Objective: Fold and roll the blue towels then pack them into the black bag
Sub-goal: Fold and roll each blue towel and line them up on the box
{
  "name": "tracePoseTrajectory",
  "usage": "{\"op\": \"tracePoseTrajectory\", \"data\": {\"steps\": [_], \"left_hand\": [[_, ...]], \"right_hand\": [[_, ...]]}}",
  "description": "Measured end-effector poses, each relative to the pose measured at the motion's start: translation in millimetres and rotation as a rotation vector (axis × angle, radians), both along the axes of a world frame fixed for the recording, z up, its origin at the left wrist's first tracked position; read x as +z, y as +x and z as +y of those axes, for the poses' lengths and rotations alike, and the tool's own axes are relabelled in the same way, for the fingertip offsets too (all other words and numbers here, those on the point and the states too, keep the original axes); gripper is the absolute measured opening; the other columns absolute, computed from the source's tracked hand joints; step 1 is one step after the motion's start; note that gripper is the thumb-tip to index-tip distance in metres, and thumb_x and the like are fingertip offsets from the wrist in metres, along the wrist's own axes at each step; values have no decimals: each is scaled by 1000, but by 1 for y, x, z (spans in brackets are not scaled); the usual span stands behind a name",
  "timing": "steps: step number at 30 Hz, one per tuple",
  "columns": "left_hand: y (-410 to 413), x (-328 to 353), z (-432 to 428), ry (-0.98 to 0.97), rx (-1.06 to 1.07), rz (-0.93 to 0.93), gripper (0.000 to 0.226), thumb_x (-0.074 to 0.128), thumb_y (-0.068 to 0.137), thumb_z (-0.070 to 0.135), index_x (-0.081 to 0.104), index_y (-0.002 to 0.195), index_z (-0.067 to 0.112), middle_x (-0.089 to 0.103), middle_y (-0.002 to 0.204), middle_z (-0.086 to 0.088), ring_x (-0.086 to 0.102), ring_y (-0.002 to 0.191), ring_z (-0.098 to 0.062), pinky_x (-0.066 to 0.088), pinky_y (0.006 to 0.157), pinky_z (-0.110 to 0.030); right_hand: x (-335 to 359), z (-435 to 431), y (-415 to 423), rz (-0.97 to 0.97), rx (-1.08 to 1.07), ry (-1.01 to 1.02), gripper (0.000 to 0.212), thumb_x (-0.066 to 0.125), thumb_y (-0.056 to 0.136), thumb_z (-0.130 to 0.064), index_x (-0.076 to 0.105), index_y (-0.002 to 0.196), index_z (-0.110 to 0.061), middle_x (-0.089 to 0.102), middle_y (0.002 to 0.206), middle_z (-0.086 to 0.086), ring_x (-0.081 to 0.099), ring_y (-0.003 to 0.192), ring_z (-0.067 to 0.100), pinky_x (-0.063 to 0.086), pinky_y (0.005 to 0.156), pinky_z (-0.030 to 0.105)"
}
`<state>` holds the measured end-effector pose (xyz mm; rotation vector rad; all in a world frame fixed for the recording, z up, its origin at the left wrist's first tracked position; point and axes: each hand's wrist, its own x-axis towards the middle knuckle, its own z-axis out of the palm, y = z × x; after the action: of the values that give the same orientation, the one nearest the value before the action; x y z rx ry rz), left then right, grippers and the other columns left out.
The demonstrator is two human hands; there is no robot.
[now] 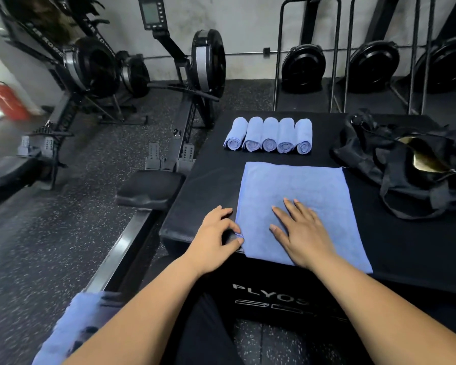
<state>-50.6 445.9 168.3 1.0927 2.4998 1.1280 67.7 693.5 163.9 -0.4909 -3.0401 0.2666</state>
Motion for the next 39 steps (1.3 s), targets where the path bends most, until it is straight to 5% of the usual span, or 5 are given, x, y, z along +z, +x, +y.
{"op": "tracePoseTrajectory", "data": {"steps": [9, 16, 30, 33, 39], "left_hand": [[-4, 7, -12, -118, -40, 36, 15, 73, 74, 42, 66, 85, 34, 37, 159, 12, 3, 157, -8, 20, 126, -43], [9, 11, -11, -76, -68, -27, 22, 74, 75, 50, 70, 95, 40, 29, 168, 9, -8, 159, -9, 12, 127, -39], [25, -4, -20, 42, 136, -24, 17, 78, 88, 44, 71, 76, 35, 50, 148, 21, 17, 153, -12, 26, 123, -39], [26, -7, -21, 74, 266, 75, 16, 78, 81, 34, 68, 69, 31, 56, 132, 22, 33, 140, -10, 37, 111, -29], [31, -7, -16, -85, 280, 311, 11, 70, 74, 37, 65, 76, 28, 57, 122, 10, 42, 125, -17, 27, 104, -27]], "right_hand": [[0, -1, 1, 2, 1, 12, 79, 3, 96, -75, 21, 165, -41, 7, 176, -7, 1, 162, 18, 6, 130, 44], [-1, -2, 0, 7, -10, 22, 79, 4, 95, -76, 22, 164, -42, 8, 175, -7, 3, 162, 18, 9, 130, 44], [-1, -2, 0, 7, -11, 42, 79, 3, 96, -75, 23, 164, -42, 11, 175, -7, 5, 162, 19, 11, 130, 43], [0, -2, 0, -1, -9, 36, 78, 3, 96, -75, 21, 164, -42, 9, 175, -7, 4, 162, 18, 10, 130, 43], [2, -5, 2, -18, -10, 42, 80, 0, 94, -73, 20, 164, -41, 9, 176, -5, 3, 162, 20, 9, 130, 44]]}}
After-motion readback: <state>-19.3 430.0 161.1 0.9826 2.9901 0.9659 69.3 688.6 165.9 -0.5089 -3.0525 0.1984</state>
